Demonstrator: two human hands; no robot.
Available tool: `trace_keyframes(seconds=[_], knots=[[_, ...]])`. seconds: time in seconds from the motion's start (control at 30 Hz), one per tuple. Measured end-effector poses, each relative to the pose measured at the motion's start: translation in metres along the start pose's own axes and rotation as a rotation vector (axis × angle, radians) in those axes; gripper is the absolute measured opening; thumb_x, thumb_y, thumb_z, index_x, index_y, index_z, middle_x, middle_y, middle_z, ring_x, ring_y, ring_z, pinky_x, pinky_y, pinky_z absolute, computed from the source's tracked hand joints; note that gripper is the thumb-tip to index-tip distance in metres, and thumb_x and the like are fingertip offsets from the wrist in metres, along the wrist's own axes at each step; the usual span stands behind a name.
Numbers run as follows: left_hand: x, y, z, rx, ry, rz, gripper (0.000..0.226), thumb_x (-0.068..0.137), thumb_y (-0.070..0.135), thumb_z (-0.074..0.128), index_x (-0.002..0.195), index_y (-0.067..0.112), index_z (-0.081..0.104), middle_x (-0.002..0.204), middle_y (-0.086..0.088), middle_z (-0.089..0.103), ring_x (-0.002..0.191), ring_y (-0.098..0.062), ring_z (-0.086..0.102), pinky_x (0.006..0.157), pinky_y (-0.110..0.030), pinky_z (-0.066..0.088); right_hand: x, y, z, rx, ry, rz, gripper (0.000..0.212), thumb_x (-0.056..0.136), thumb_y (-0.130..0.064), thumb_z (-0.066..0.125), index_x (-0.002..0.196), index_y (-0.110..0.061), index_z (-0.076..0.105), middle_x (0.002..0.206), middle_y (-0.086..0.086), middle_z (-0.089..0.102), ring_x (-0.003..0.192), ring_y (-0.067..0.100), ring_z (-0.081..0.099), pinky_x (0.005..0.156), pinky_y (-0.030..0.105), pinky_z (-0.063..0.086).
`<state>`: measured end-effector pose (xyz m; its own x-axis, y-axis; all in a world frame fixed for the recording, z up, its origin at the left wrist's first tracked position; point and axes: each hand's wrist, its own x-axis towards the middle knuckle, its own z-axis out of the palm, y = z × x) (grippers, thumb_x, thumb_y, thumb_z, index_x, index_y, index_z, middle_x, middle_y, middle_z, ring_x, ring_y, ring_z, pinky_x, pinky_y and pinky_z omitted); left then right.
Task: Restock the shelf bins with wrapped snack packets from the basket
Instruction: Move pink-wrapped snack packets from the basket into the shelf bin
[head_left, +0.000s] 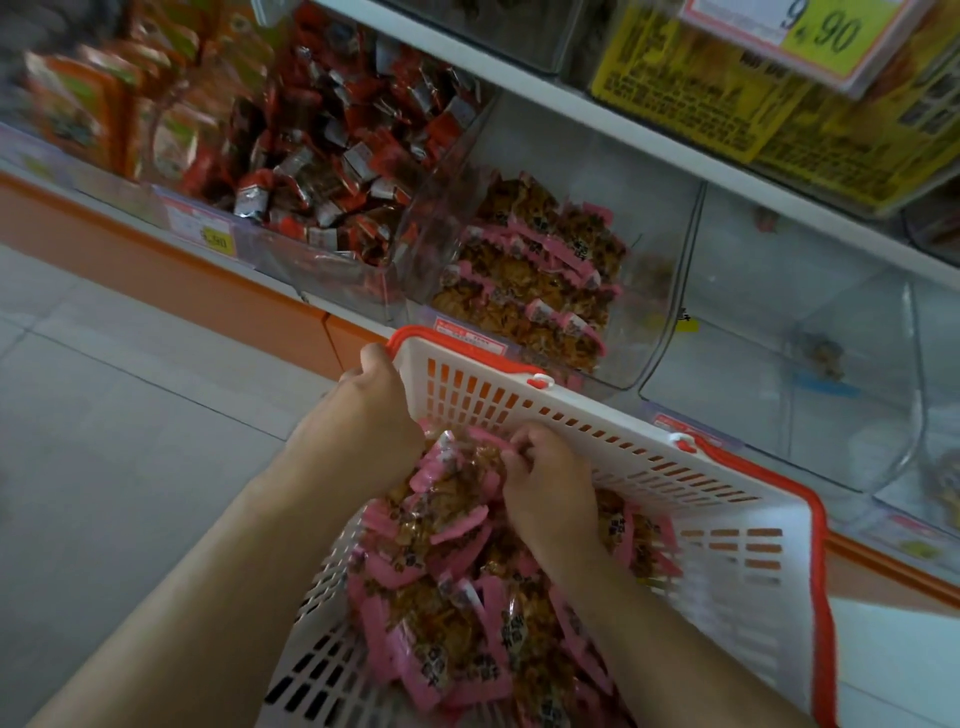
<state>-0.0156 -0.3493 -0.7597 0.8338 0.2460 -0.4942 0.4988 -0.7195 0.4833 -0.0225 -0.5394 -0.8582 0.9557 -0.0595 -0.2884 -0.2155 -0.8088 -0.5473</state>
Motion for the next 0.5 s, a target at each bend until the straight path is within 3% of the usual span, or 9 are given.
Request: trace_keyframes(seconds=[0.07,0.2,0.3,0.4,0.5], knots=[[-0.001,-0.002,0.001,0.048,0.022,0.019,0.041,0.089,-0.003,0.05,0.115,0.021,0.03,0.09,-0.008,0.054,0.077,-0.027,0.062,0.058,-0.037,0.049,-0.009,-0.004,-0.026,0.061,-0.042,-0.084,0.02,0.105,-0.024,0.065,0.087,-0.03,0.059,0.084,-0.014,0.069,0.078,-0.001,0.065,0.065,0.019,0.05],[-0.006,0.0,0.005,0.214,0.067,0.073,0.041,0.091,0.0,0.056,0.123,0.011,0.033,0.092,-0.014,0.055,0.077,-0.033,0.064,0.056,-0.036,0.048,-0.027,-0.009,-0.074,0.176,-0.101,-0.111,0.015,0.107,-0.03,0.062,0.093,-0.03,0.06,0.087,-0.01,0.074,0.073,0.006,0.07,0.062,0.025,0.055],[-0.01,-0.002,0.008,0.271,0.081,0.12,0.056,0.09,0.001,0.061,0.137,0.006,0.03,0.106,-0.019,0.059,0.087,-0.036,0.068,0.068,-0.038,0.058,-0.034,-0.008,-0.099,0.336,-0.116,-0.02,0.012,0.106,-0.034,0.064,0.094,-0.03,0.063,0.091,-0.001,0.076,0.081,0.02,0.074,0.072,0.041,0.062],[-0.013,-0.009,0.009,0.208,0.085,0.125,0.069,0.085,-0.006,0.06,0.144,0.011,0.028,0.116,-0.021,0.06,0.095,-0.034,0.068,0.08,-0.04,0.061,-0.042,-0.01,-0.112,0.665,-0.15,0.128,0.01,0.106,-0.023,0.065,0.096,-0.023,0.067,0.094,0.01,0.077,0.09,0.038,0.077,0.074,0.054,0.067],[-0.015,-0.008,0.003,0.077,0.121,0.072,0.068,0.091,-0.001,0.056,0.15,0.016,0.026,0.137,-0.022,0.046,0.121,-0.042,0.056,0.096,-0.052,0.054,-0.043,-0.011,-0.115,0.683,-0.146,0.134,0.011,0.104,-0.031,0.067,0.094,-0.026,0.069,0.091,0.008,0.079,0.089,0.037,0.077,0.084,0.062,0.063]])
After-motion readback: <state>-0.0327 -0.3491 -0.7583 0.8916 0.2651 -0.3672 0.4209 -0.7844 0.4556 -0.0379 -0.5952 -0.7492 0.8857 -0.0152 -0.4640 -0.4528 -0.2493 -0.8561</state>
